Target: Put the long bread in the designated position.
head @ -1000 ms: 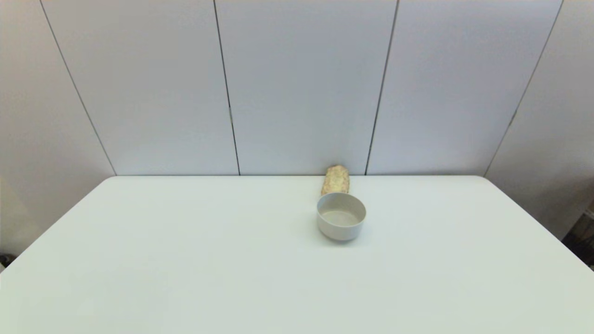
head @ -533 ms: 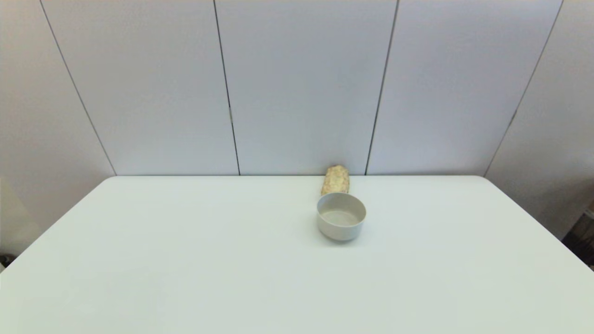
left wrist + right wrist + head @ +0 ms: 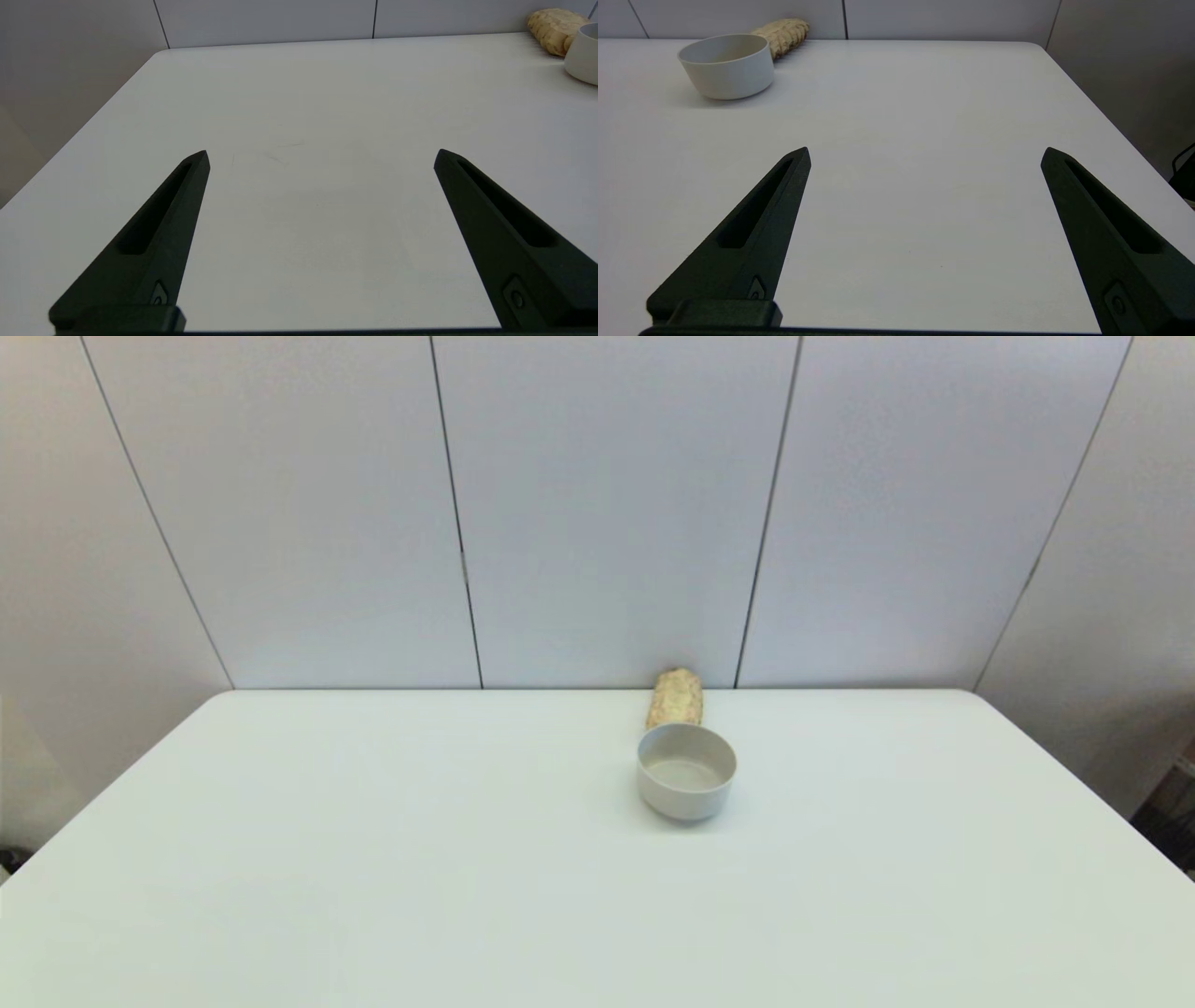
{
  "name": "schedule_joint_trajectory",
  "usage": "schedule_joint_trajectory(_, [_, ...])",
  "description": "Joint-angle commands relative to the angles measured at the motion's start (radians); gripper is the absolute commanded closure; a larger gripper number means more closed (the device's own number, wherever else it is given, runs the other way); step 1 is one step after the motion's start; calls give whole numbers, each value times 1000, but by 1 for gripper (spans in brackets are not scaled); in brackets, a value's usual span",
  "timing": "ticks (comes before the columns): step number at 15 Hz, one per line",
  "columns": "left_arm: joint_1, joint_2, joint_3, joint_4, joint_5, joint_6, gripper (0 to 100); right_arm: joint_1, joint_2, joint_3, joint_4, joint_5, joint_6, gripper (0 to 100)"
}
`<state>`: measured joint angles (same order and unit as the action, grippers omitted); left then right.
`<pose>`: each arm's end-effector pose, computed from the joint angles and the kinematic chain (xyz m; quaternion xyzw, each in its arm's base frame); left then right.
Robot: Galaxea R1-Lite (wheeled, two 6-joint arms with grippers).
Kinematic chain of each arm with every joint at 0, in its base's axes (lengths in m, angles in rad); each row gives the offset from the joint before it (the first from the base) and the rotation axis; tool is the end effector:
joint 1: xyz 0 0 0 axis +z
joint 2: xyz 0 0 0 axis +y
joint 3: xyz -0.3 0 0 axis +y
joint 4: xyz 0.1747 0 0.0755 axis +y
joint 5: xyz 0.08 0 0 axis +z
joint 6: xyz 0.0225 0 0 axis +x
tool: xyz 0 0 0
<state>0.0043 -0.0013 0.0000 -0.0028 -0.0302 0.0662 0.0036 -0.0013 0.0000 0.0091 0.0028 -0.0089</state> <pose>-0.0229 -0.0008 0.0758 0.0331 -0.0025 -0.0129 0.9994 -0.0229 0.0000 0.0745 -0.0045 0.0039 0.0032 1.0000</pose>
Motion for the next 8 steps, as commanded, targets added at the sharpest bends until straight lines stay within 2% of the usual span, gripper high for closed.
schedule_joint_trajectory(1, [0,1,2,0,0,0,0,1,1,0,2,0,-2,0])
schedule_joint_trajectory(8, [0,1,2,0,0,0,0,1,1,0,2,0,0,0])
